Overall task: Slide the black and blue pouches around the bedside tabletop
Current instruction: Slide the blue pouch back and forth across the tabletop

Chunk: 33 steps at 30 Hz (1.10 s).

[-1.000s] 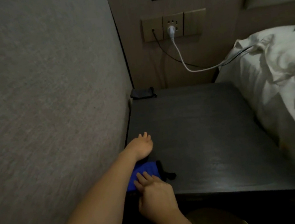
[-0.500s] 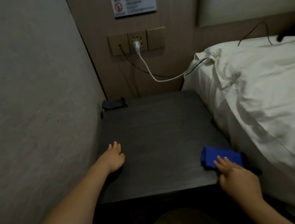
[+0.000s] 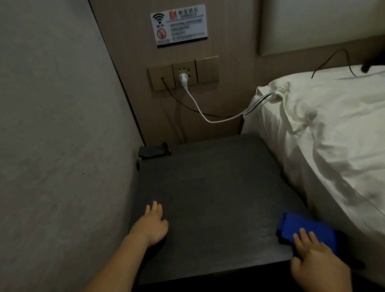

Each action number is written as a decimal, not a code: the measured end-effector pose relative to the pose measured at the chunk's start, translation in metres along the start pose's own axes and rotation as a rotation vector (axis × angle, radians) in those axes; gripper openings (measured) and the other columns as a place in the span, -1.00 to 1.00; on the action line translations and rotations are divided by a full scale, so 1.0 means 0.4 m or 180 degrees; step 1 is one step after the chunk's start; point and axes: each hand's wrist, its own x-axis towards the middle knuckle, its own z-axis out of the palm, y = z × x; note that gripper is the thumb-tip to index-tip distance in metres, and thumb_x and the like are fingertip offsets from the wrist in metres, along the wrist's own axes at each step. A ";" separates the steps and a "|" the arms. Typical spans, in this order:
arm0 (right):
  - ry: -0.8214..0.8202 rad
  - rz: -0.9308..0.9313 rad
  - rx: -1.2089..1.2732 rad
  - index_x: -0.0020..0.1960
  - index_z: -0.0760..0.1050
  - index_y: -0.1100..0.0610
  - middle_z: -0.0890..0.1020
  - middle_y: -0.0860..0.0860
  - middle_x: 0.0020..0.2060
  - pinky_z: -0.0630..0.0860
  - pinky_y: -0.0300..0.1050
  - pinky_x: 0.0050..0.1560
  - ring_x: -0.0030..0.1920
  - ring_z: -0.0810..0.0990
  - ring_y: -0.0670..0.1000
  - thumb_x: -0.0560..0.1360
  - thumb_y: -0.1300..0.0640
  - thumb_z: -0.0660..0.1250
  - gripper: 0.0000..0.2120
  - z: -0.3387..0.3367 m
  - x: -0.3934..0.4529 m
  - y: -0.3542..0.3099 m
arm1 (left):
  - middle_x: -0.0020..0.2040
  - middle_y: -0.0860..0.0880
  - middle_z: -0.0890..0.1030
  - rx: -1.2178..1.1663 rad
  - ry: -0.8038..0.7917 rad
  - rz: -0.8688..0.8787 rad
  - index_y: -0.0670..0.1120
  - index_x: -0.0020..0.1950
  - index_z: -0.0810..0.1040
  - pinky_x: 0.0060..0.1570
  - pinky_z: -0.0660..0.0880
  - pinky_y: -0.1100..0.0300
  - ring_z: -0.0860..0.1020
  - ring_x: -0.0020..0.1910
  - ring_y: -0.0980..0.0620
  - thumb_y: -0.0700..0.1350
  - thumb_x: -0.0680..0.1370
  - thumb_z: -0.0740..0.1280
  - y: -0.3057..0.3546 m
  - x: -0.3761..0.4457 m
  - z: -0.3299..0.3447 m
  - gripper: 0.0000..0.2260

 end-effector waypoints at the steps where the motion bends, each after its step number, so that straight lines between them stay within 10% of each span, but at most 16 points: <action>1: 0.0097 0.0070 0.0031 0.52 0.07 0.11 0.05 0.06 0.53 0.06 -0.12 0.49 0.52 0.05 0.01 0.47 -0.07 -0.06 -0.36 0.007 -0.004 -0.018 | 0.59 -0.10 -0.16 0.0000 -0.0009 0.0007 -0.18 0.57 -0.11 0.55 -0.02 0.11 -0.13 0.58 -0.07 -0.08 0.64 0.01 -0.001 0.001 -0.001 -0.45; 4: 0.0205 -0.0228 0.0074 0.10 0.63 0.24 0.61 0.15 0.16 0.61 -0.02 0.03 0.11 0.64 0.11 0.12 0.02 0.25 -0.40 0.049 -0.018 -0.097 | 0.59 -0.11 -0.15 -0.0005 -0.0077 0.0024 -0.18 0.57 -0.10 0.54 -0.02 0.11 -0.12 0.58 -0.08 -0.08 0.65 -0.02 -0.004 0.003 -0.009 -0.47; 7: 0.0180 -0.0612 0.0240 -0.29 0.71 0.20 0.73 0.11 -0.22 0.56 -0.18 -0.20 -0.25 0.72 0.10 -0.15 -0.01 0.32 -0.49 0.094 -0.045 -0.211 | 0.59 -0.12 -0.15 0.0009 -0.0189 0.0044 -0.19 0.57 -0.11 0.54 -0.05 0.11 -0.11 0.58 -0.09 -0.10 0.65 -0.07 -0.003 0.002 -0.024 -0.50; 10: 0.0488 -0.1039 0.0311 -0.26 0.70 0.19 0.73 0.11 -0.18 0.31 -0.18 0.08 -0.21 0.72 0.10 0.05 0.01 0.08 -0.49 0.134 -0.076 -0.319 | 0.58 -0.17 -0.14 0.0072 -0.0241 0.0015 -0.23 0.56 -0.10 0.53 -0.04 0.10 -0.07 0.58 -0.13 -0.16 0.66 -0.12 -0.008 0.016 -0.039 -0.53; 15: 0.0208 -0.1557 0.0493 -0.20 0.72 0.09 0.73 0.00 -0.14 0.62 -0.15 -0.18 -0.13 0.71 -0.01 -0.18 -0.08 0.38 -0.43 0.155 -0.107 -0.483 | 0.57 -0.25 -0.08 0.0110 -0.0149 -0.0061 -0.30 0.54 -0.07 0.51 0.02 0.05 0.01 0.56 -0.20 -0.23 0.66 -0.15 -0.018 0.031 -0.048 -0.56; 26: -0.0014 -0.2109 0.0535 -0.16 0.71 0.01 0.73 -0.04 -0.14 0.60 -0.18 -0.16 -0.10 0.70 -0.02 0.17 -0.11 0.13 -0.54 0.207 -0.138 -0.702 | 0.58 -0.16 -0.13 0.0295 -0.0362 0.0153 -0.22 0.56 -0.09 0.52 -0.02 0.06 -0.05 0.57 -0.13 -0.16 0.66 -0.12 -0.028 0.037 -0.047 -0.54; 33: 0.0419 -0.2222 0.0867 -0.44 0.57 0.02 0.59 -0.09 -0.49 0.45 -0.28 -0.47 -0.46 0.57 -0.10 0.03 -0.03 0.52 -0.80 0.173 -0.094 -0.730 | 0.59 -0.15 -0.12 0.0251 -0.0346 0.0126 -0.22 0.56 -0.08 0.52 -0.02 0.07 -0.06 0.58 -0.12 -0.17 0.66 -0.11 -0.024 0.032 -0.047 -0.53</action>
